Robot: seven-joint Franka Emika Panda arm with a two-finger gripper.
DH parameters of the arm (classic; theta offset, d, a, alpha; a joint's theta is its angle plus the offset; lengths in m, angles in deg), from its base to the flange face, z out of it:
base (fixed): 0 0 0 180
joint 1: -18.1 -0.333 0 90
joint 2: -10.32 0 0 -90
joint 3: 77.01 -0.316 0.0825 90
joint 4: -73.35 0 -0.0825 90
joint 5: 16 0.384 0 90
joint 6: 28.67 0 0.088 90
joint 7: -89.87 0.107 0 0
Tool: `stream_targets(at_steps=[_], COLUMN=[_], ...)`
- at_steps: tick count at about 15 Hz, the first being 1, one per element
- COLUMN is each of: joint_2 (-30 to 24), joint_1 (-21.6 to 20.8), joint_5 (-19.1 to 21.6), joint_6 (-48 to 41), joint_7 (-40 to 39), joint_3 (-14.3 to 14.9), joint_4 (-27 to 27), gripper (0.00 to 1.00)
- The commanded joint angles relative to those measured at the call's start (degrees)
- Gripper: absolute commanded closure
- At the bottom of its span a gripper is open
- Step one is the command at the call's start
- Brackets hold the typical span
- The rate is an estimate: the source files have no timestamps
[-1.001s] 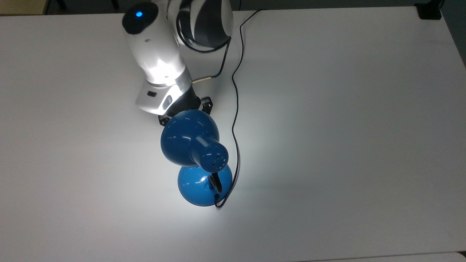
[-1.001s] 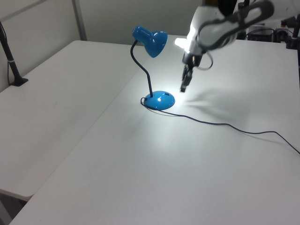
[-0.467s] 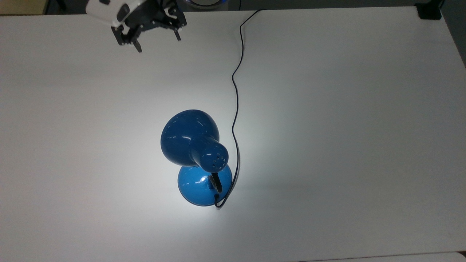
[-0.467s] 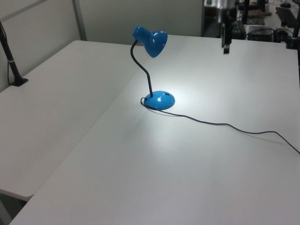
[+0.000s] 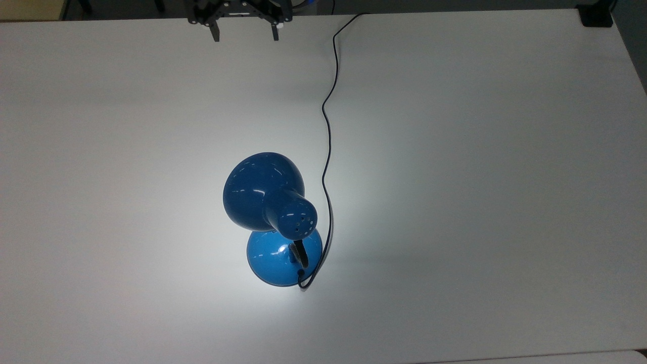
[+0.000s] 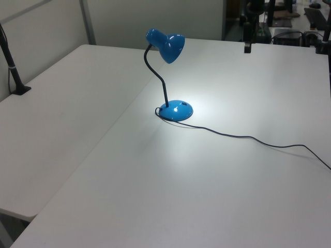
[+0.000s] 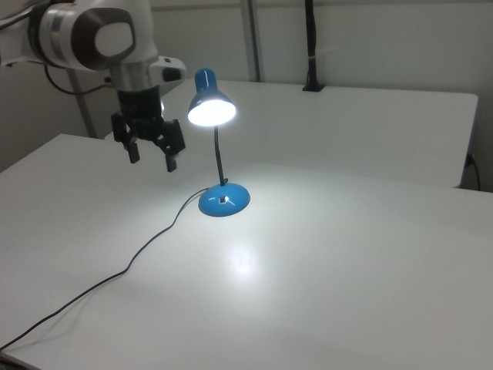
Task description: Turn on the lamp
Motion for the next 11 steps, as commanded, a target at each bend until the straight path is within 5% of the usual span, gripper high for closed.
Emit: stream_targets(at_steps=[1,11], joint_2=[0.15,0.24], joint_1=[-0.12,0.23], joint_5=[-1.37,-2.25], joint_6=[2.63,7.12], joint_7=[5.99,5.99], joint_3=[-1.36,-1.36], joint_4=[-0.31,-0.31], gripper=[0.00,0.00])
